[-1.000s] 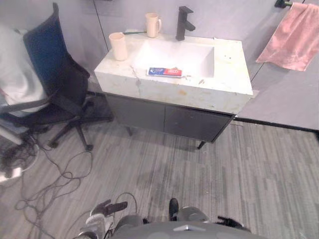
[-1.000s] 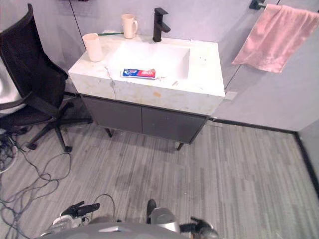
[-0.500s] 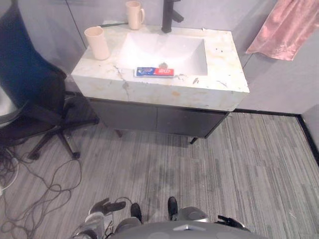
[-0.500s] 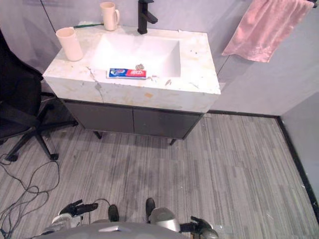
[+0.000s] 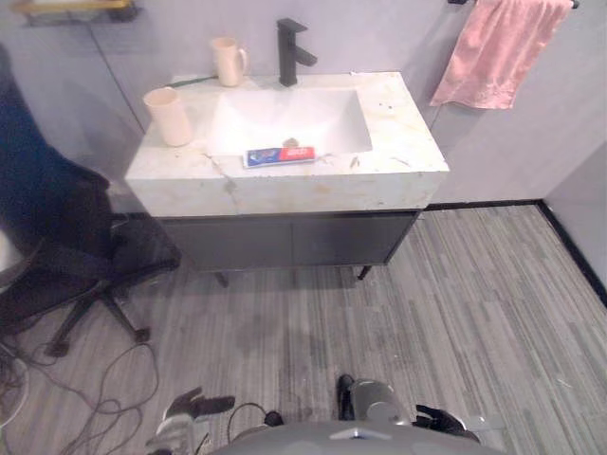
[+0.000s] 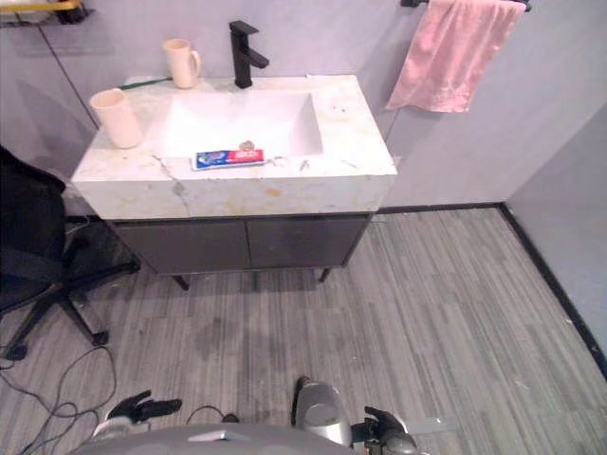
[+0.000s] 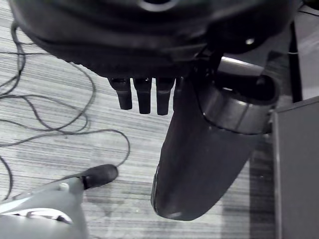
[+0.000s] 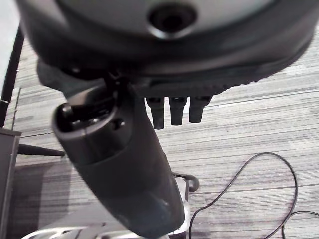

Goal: Organize the bathroom.

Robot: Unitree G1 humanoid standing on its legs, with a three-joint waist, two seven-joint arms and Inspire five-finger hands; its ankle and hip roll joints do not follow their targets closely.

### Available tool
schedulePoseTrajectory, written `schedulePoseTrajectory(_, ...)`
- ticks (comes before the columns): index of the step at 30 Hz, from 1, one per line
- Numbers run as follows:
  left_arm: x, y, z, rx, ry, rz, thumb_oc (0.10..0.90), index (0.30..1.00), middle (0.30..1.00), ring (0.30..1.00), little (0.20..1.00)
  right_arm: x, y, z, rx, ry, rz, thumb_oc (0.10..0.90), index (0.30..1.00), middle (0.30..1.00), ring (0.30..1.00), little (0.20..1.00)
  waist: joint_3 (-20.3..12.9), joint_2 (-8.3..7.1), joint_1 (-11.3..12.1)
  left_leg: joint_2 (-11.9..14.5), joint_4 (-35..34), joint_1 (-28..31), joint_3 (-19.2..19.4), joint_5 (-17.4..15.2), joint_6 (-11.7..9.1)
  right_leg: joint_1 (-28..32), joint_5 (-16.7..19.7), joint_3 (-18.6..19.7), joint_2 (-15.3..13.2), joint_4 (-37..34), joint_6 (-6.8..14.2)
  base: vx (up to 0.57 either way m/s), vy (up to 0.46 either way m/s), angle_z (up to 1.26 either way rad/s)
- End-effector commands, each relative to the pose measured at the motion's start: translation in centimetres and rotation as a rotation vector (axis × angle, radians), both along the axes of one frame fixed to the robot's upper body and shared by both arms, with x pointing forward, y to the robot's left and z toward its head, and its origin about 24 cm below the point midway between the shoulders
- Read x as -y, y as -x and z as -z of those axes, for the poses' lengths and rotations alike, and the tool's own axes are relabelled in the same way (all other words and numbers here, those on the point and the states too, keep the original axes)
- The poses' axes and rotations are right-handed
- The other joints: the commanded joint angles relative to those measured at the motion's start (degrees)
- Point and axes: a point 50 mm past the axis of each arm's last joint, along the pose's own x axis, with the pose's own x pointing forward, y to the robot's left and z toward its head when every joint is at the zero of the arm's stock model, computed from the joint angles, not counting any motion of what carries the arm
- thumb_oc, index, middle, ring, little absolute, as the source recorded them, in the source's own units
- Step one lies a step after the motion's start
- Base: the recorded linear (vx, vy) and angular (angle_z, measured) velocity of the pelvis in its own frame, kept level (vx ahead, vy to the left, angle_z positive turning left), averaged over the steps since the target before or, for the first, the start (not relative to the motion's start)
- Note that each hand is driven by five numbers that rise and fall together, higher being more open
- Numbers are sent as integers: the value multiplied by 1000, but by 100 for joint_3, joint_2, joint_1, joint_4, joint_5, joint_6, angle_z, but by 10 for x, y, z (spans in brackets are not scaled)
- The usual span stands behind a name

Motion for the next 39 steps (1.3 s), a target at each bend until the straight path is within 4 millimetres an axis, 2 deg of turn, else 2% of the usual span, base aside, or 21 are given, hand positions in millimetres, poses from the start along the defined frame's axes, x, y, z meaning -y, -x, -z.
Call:
schedulePoseTrajectory(1, -1, -36, -9, 138, -39, 24, 800, 900, 900, 900, 900, 13, -19, -7, 49, 28, 10, 800, 900, 900, 900, 900, 130, 145, -116, -499, 818, -228, -768, -595, -450, -91, 365, 402, 188, -207, 192, 258, -71, 6)
schedulePoseTrajectory(4, -2, -38, -10, 153, -33, 31, 800, 900, 900, 900, 900, 16, -15, -6, 35, 41, 29, 800, 900, 900, 900, 900, 134, 150, -109, -586, 1408, -408, -822, -483, -607, 124, 324, 598, 292, -282, 86, 229, -25, 42)
schedulePoseTrajectory(5, -1, -38, -10, 164, -28, 37, 800, 900, 900, 900, 900, 18, -13, -7, 29, 38, 53, 800, 900, 900, 900, 900, 124, 120, -75, -632, 1936, -594, -853, -358, -697, 338, 307, 671, 337, -394, 12, 226, 5, 29)
schedulePoseTrajectory(7, -2, -39, -11, 189, -14, 1, 800, 900, 900, 900, 900, 20, -15, -8, 33, 38, 36, 800, 900, 900, 900, 900, 111, 85, -19, -647, 2167, -754, -943, -334, -714, 574, 284, 740, 371, -542, -35, 190, 51, 9)
schedulePoseTrajectory(9, -5, -43, -14, 219, -18, -19, 800, 900, 900, 900, 900, 20, -16, -8, 39, 35, 37, 800, 900, 900, 900, 900, 79, 57, 13, -567, 1997, -741, -951, -454, -639, 681, 248, 758, 371, -620, -50, 153, 83, -17)
schedulePoseTrajectory(11, -9, -49, -18, 259, -25, -32, 800, 900, 900, 900, 900, 18, -17, -8, 52, 28, 55, 800, 900, 900, 900, 900, 39, 44, 24, -361, 1463, -564, -1003, -494, -546, 768, 216, 753, 380, -694, -39, 164, 108, -16)
schedulePoseTrajectory(14, -13, -68, -28, 346, -66, 4, 800, 900, 900, 900, 900, 17, -17, -8, 73, 26, 67, 800, 900, 900, 900, 900, -3, 61, -6, 89, 744, -401, -1153, -148, -600, 895, 154, 840, 396, -814, -14, 117, 115, 9)
schedulePoseTrajectory(15, -14, -75, -32, 382, -89, 23, 800, 900, 900, 900, 900, 18, -15, -8, 79, 28, 70, 800, 900, 900, 900, 900, 11, 41, -7, 103, 882, -472, -1234, -172, -627, 895, 121, 881, 369, -778, -3, 82, 135, 3)
schedulePoseTrajectory(19, -18, -98, -49, 503, -178, 36, 800, 900, 900, 900, 900, 20, -16, -8, 78, 32, 76, 800, 900, 900, 900, 900, 4, 161, -37, 83, 713, -416, -1116, -181, -587, 798, -52, 950, 313, -496, 36, 65, 158, -7)
schedulePoseTrajectory(21, -22, -119, -68, 602, -240, 14, 800, 900, 900, 900, 900, 20, -16, -9, 83, 33, 82, 800, 900, 900, 900, 900, -12, 220, -49, 34, 659, -355, -994, -224, -552, 806, -101, 977, 271, -442, 63, 53, 147, 3)
schedulePoseTrajectory(24, -24, -134, -84, 676, -285, 12, 800, 900, 900, 900, 900, 21, -17, -9, 84, 31, 89, 800, 900, 900, 900, 900, -34, 264, -41, 27, 620, -322, -954, -233, -539, 818, -128, 1002, 258, -419, 71, 41, 98, 3)
schedulePoseTrajectory(25, -21, -157, -115, 811, -326, 49, 800, 900, 900, 900, 900, 20, -19, -9, 81, 30, 98, 800, 900, 900, 900, 900, -67, 306, 0, 25, 567, -271, -929, -238, -528, 864, -151, 1006, 253, -428, 75, 53, 80, -1)
schedulePoseTrajectory(26, -20, -165, -129, 871, -340, 71, 800, 900, 900, 900, 900, 20, -18, -9, 78, 29, 104, 800, 900, 900, 900, 900, -82, 317, 23, 26, 555, -259, -921, -239, -527, 886, -159, 1008, 253, -437, 76, 70, 94, 1)
schedulePoseTrajectory(27, -13, -186, -173, 1034, -357, 143, 800, 900, 900, 900, 900, 20, -17, -9, 68, 29, 110, 800, 900, 900, 900, 900, -122, 344, 91, 31, 542, -256, -918, -240, -527, 924, -190, 1019, 258, -441, 73, 35, 36, 1)
schedulePoseTrajectory(31, -10, -189, -182, 1080, -377, 184, 800, 900, 900, 900, 900, 20, -17, -8, 65, 28, 110, 800, 900, 900, 900, 900, -128, 347, 105, 33, 545, -255, -917, -241, -525, 933, -196, 1023, 260, -441, 71, 2, -1, 1)
schedulePoseTrajectory(32, 0, -203, -248, 1291, -472, 302, 800, 900, 900, 900, 900, 24, -15, -8, 56, 30, 128, 800, 900, 900, 900, 900, -149, 362, 194, 29, 579, -266, -943, -255, -527, 987, -202, 1027, 262, -468, 78, 0, 0, 0)
schedulePoseTrajectory(33, 3, -205, -289, 1431, -563, 343, 800, 900, 900, 900, 900, 26, -13, -8, 51, 31, 143, 800, 900, 900, 900, 900, -179, 361, 248, 36, 603, -265, -945, -259, -543, 1041, -197, 1015, 262, -507, 84, 17, -39, 0)
schedulePoseTrajectory(34, 4, -205, -303, 1471, -595, 356, 800, 900, 900, 900, 900, 27, -13, -8, 48, 31, 147, 800, 900, 900, 900, 900, -193, 357, 263, 40, 608, -263, -947, -260, -549, 1063, -197, 1007, 262, -526, 87, 16, -56, -1)
schedulePoseTrajectory(35, 6, -204, -328, 1556, -632, 361, 800, 900, 900, 900, 900, 26, -12, -7, 41, 29, 156, 800, 900, 900, 900, 900, -230, 348, 288, 49, 609, -253, -946, -253, -564, 1108, -183, 998, 263, -577, 93, 11, -46, 4)
schedulePoseTrajectory(37, 8, -203, -338, 1607, -648, 371, 800, 900, 900, 900, 900, 25, -11, -7, 37, 26, 164, 800, 900, 900, 900, 900, -250, 341, 298, 53, 609, -250, -944, -246, -575, 1127, -173, 989, 260, -602, 97, 5, -49, 12)
schedulePoseTrajectory(39, 15, -198, -362, 1700, -675, 438, 800, 900, 900, 900, 900, 23, -10, -6, 32, 19, 172, 800, 900, 900, 900, 900, -278, 333, 326, 64, 619, -241, -949, -232, -598, 1182, -157, 992, 267, -664, 95, 0, -54, 6)
